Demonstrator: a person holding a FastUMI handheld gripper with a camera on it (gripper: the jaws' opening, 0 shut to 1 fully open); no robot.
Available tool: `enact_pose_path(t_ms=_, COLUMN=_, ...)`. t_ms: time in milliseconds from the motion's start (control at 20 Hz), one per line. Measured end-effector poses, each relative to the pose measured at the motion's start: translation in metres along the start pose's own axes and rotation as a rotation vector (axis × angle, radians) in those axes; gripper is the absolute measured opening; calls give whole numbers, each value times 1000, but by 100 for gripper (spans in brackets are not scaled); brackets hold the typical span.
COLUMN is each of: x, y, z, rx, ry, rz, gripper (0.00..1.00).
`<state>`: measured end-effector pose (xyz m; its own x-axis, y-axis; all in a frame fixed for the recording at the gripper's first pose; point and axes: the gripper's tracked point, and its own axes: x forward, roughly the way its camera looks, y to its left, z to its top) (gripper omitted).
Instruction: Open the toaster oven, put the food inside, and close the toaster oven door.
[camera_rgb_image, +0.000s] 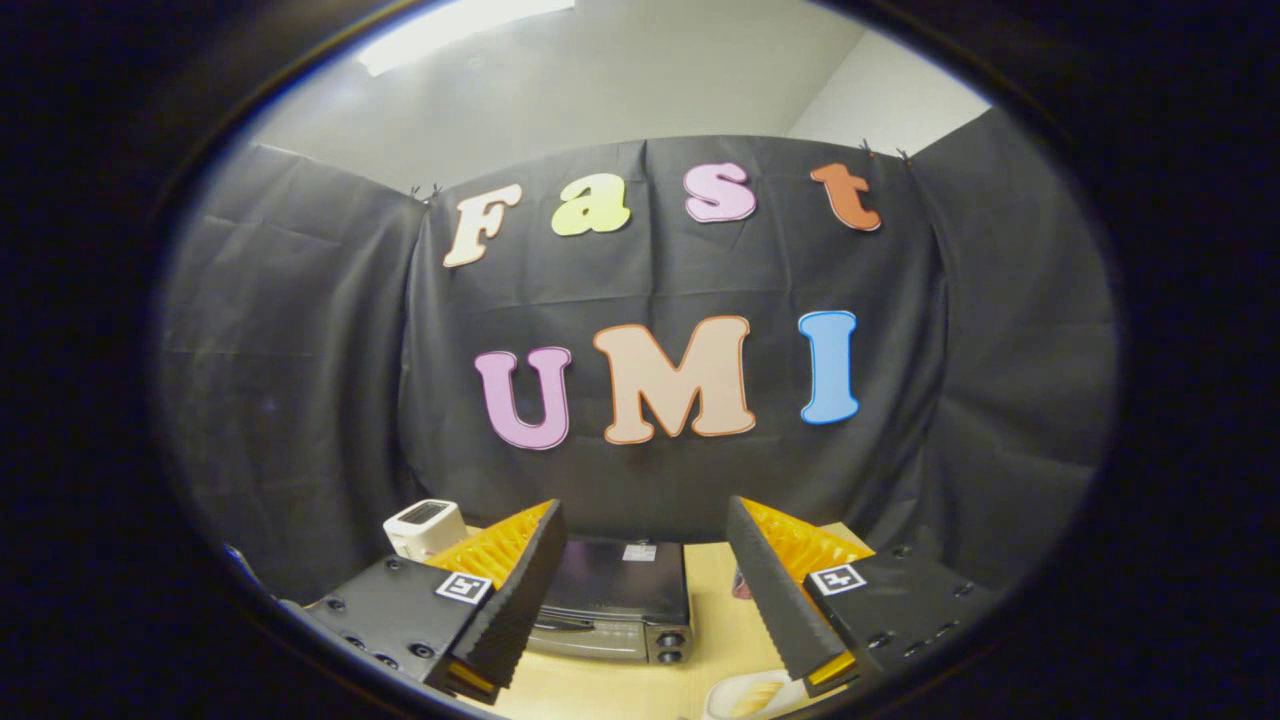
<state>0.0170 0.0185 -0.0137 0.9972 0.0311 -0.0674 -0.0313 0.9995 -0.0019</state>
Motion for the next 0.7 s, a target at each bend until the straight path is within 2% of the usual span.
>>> enact_pose_path(t_ms=450, x=-10, y=1, z=24, rx=-2, ry=-28, rz=-13, gripper=99)
enact_pose_path(t_ms=700, x=-11, y=9, z=21, rx=-18, ry=-31, rz=-15, gripper=99)
